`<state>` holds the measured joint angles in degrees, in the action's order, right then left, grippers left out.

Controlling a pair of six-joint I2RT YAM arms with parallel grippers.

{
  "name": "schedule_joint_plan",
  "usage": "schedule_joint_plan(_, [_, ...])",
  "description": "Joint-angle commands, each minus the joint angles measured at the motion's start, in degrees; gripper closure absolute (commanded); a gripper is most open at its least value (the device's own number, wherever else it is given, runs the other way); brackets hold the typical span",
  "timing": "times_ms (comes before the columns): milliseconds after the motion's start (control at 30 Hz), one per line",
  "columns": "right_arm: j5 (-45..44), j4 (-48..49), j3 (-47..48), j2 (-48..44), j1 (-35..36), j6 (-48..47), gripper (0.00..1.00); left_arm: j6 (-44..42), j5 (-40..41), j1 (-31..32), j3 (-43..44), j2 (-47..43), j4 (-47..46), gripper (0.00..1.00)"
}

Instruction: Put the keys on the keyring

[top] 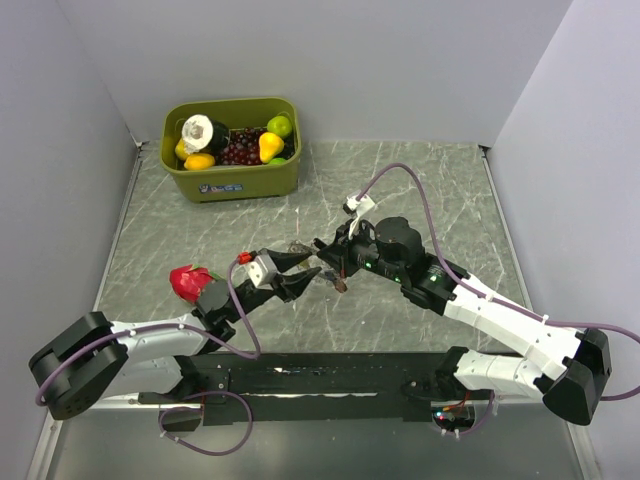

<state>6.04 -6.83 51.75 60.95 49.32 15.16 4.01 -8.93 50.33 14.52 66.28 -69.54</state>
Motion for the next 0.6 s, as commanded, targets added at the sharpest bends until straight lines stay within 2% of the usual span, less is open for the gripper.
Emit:
schedule_joint_plan(0, [-0.2,4.8,4.0,-0.7,0.7,-0.1,1.0,-0.9,3.0,0.2,-0.4,-1.2,-3.9,0.53])
schedule_joint_plan(200, [-0.2,4.6,4.2,-0.7,1.0,-0.2,1.0,-1.4,5.4,-0.1,-0.1,-0.7,-3.8,0.53])
schedule_joint_plan(567, [0.2,4.3,4.6,-0.3,1.4,-0.6,1.0,-2.1,7.2,-1.5,-0.1,3.4,-10.3,0.55])
